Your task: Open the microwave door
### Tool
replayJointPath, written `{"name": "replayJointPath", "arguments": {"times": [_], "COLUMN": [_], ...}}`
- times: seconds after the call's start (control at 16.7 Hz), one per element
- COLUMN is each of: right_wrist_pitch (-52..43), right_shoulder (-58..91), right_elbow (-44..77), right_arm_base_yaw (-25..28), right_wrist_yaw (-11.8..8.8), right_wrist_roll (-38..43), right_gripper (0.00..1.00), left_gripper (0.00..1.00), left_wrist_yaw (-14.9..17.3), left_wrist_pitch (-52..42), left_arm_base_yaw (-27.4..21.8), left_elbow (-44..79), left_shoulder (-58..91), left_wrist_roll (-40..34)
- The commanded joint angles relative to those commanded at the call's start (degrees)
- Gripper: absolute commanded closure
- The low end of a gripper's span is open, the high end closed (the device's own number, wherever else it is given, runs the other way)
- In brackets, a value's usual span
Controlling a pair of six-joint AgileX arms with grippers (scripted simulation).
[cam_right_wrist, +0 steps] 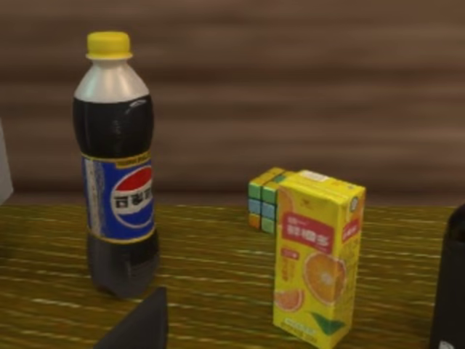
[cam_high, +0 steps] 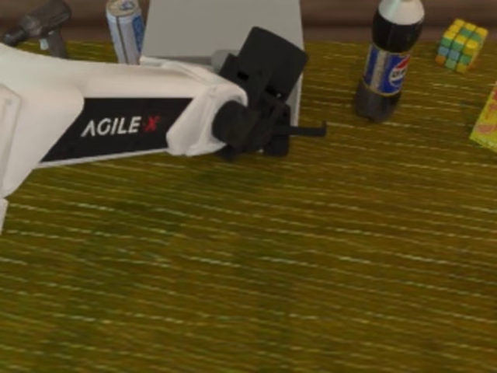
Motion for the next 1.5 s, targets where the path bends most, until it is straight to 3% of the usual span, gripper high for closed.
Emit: {"name": "replayJointPath", "arguments": {"times": [0.6,1.5], "right_wrist_pitch": [0.00,0.00], "right_shoulder": [0.00,0.00], "right_elbow": [0.00,0.00], "right_arm_base_yaw": [0.00,0.00], "right_wrist_yaw": [0.00,0.00], "right_wrist_roll": [0.00,0.00], "right_gripper": [0.00,0.00], "left_gripper": [1.00,1.00], "left_wrist_yaw": [1.80,1.82], "left_wrist_pitch": [1.80,1.81], "left_arm_base_yaw": [0.39,0.40], "left_elbow": [-2.87,-2.92], "left_shoulder": [-1.83,-1.84], "left_wrist_roll": [2.45,2.49]}}
